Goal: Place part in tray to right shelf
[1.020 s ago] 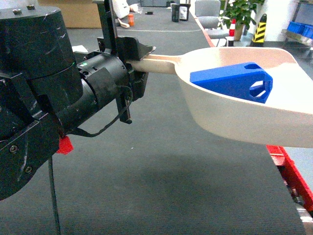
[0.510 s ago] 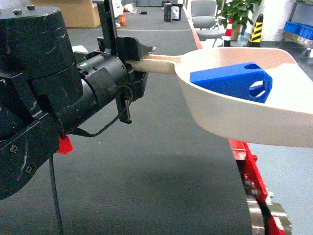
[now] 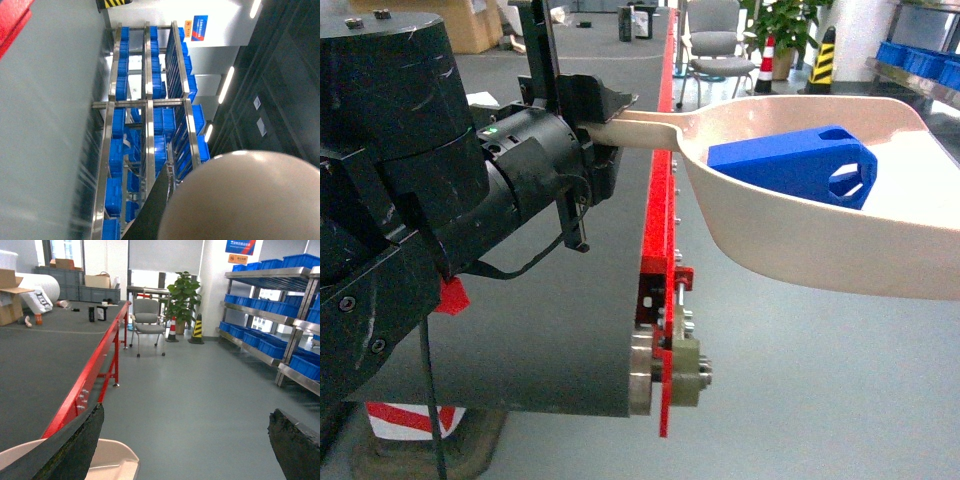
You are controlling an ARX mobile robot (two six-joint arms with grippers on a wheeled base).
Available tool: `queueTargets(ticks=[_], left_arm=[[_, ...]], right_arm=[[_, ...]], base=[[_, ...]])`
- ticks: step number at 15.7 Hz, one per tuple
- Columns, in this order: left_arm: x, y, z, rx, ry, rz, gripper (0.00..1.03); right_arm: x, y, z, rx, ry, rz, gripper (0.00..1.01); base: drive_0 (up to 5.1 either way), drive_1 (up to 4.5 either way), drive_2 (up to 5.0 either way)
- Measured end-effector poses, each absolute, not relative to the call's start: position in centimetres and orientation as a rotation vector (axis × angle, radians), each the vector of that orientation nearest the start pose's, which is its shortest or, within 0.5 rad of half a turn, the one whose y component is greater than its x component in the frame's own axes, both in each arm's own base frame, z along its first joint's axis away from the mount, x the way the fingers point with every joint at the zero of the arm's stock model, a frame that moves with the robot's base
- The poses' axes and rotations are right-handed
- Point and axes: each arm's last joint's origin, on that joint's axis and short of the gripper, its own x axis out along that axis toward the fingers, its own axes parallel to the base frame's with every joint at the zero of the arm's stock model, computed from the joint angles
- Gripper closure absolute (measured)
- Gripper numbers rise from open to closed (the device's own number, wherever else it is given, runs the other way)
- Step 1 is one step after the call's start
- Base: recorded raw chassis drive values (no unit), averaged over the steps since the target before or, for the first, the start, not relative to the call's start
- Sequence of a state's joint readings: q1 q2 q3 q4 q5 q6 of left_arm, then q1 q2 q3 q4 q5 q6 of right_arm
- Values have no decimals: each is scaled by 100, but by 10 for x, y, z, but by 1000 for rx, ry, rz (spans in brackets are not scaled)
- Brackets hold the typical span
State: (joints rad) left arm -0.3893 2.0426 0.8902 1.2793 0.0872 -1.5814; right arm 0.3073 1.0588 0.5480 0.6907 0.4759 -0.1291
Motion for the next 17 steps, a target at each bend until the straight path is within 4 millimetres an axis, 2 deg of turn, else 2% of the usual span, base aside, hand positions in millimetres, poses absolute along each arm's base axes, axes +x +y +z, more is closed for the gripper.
queueTargets(ticks=[17], left_arm=[[360, -151, 151, -1564, 282, -475, 90]], right_arm=[[219, 56, 283, -59, -157, -178, 3]], base=[[497, -213, -264]])
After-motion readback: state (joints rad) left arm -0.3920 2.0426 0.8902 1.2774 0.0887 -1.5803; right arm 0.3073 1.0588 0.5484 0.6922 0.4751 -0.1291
